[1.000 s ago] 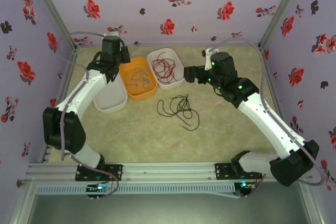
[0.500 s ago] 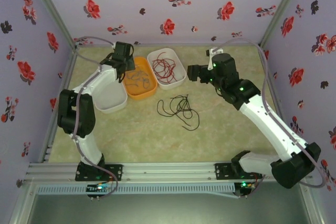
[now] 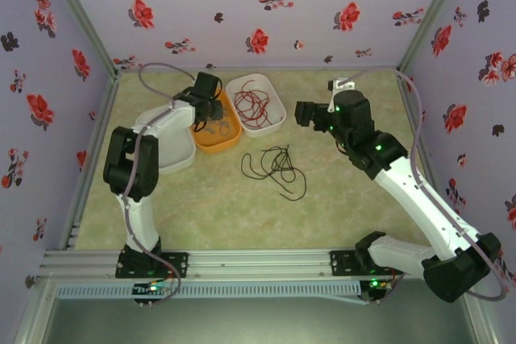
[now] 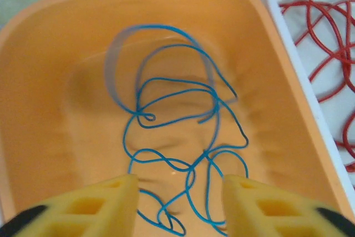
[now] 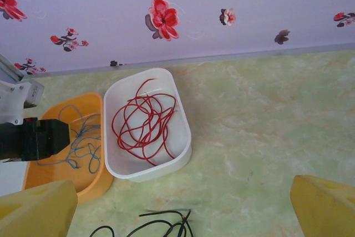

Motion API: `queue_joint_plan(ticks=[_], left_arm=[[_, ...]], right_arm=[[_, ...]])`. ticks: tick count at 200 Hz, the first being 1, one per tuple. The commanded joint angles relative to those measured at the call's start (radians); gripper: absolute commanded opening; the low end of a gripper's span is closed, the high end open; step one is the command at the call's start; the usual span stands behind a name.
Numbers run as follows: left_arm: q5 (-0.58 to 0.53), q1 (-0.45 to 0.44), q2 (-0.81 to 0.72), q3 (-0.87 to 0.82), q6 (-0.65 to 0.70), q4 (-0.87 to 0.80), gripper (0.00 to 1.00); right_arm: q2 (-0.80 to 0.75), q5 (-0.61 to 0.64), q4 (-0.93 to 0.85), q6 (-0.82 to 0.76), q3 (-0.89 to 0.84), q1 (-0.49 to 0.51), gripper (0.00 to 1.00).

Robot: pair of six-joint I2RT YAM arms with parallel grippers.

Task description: Untangle the cables

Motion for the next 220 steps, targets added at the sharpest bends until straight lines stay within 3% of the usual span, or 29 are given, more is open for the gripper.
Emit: queue_joint_plan(ticks=[1,55,150,220], left_arm=[[0.035,-0.012,-0.045,0.03,0.0,-0.039,0.62],[0.032,-0.022,-0.219,-0.044,0.004,-0.034,0.99],[0.093,-0.082,-0.509,-0.333,-0.038,0.222,1.0],[0.179,-0.237,-0.497,-0.503,-0.087,0.45,1.0]], right_arm=[[0.027,0.053,-0.048,0.023,0.026,-0.006,0.99],[0.051,0.103,-0.09,0.042,0.018,-0.006,0.99],[0.099,0.132,-0.145,0.11,-0.01,-0.006,0.99],[0.127,0.129,-0.103,0.2,-0.101,-0.006,0.97]])
